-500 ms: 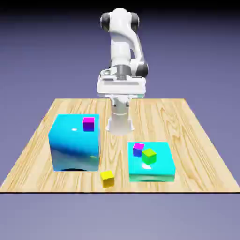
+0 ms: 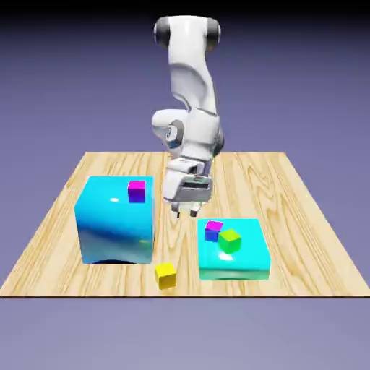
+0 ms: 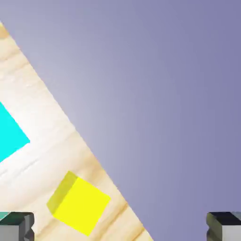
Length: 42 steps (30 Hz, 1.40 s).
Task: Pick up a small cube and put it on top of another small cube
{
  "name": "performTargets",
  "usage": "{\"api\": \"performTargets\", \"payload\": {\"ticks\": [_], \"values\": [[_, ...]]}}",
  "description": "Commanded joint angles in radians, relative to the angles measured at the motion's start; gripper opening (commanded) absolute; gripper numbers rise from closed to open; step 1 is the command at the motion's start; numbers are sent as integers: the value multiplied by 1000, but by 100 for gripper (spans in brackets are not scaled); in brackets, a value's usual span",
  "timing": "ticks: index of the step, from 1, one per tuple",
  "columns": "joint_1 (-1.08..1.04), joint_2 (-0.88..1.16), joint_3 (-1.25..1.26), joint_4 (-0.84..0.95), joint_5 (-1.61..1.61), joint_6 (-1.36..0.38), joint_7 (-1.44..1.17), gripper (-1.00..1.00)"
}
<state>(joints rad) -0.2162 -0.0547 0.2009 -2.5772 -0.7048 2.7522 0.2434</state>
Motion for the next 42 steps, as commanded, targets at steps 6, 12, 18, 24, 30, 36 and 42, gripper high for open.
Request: {"api": "performTargets", "payload": {"ticks": [6, 12, 18, 24, 30, 36, 42], "values": [[-83, 191, 74, 86, -261, -105, -184, 0], [-156, 357, 139, 161, -488, -197, -345, 0], [-138, 538, 62, 255, -681, -167, -205, 0], [-147, 445, 102, 207, -582, -183, -277, -100], [-78, 284, 49, 194, -335, -331, -280, -100], [49, 153, -122, 258, -100, -592, -167, -100], [176, 22, -294, 322, 134, -853, -54, -100]]}}
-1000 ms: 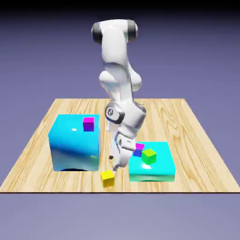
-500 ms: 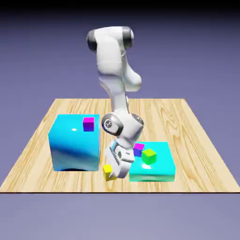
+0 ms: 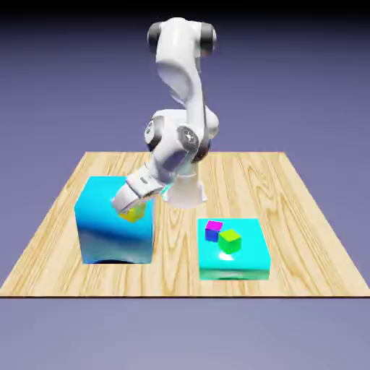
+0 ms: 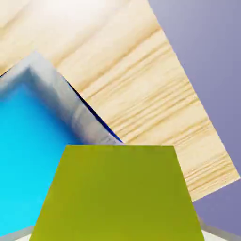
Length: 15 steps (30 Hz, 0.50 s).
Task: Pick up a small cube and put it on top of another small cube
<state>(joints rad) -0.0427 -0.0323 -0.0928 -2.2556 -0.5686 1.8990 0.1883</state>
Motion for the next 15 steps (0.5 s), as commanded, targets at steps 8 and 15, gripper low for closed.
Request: {"api": "performTargets", "payload": {"ticks": [8, 15], "values": [[172, -175, -229, 85, 310, -347, 151, -100], [144, -172, -248, -60, 256, -205, 159, -100]]}}
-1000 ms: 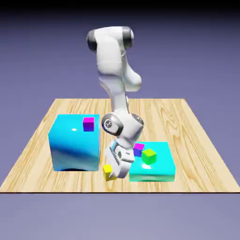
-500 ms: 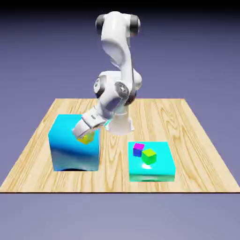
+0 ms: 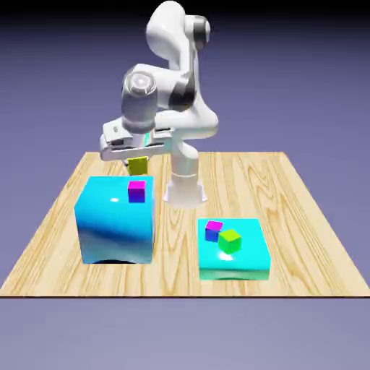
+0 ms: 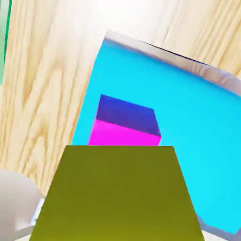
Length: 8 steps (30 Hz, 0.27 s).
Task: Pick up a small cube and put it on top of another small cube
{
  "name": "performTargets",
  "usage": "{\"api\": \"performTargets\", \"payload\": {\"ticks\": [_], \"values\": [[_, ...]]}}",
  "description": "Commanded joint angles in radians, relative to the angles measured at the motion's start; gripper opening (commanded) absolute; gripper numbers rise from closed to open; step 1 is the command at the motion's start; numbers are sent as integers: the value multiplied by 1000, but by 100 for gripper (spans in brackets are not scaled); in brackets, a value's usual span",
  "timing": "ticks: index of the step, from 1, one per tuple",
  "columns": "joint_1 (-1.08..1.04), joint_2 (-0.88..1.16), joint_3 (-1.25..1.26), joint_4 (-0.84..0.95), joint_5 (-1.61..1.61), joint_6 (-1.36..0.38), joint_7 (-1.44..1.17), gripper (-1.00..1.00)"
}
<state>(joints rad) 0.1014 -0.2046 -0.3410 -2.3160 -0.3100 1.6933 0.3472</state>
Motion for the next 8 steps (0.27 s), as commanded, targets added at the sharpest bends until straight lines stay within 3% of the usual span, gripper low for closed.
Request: {"api": "performTargets", "payload": {"ticks": [1, 2, 8], "values": [[-3, 0, -4, -27, -6, 27, 3, -100], [-3, 0, -4, -27, -6, 27, 3, 100], [15, 2, 21, 145, 20, -143, -15, 100]]}}
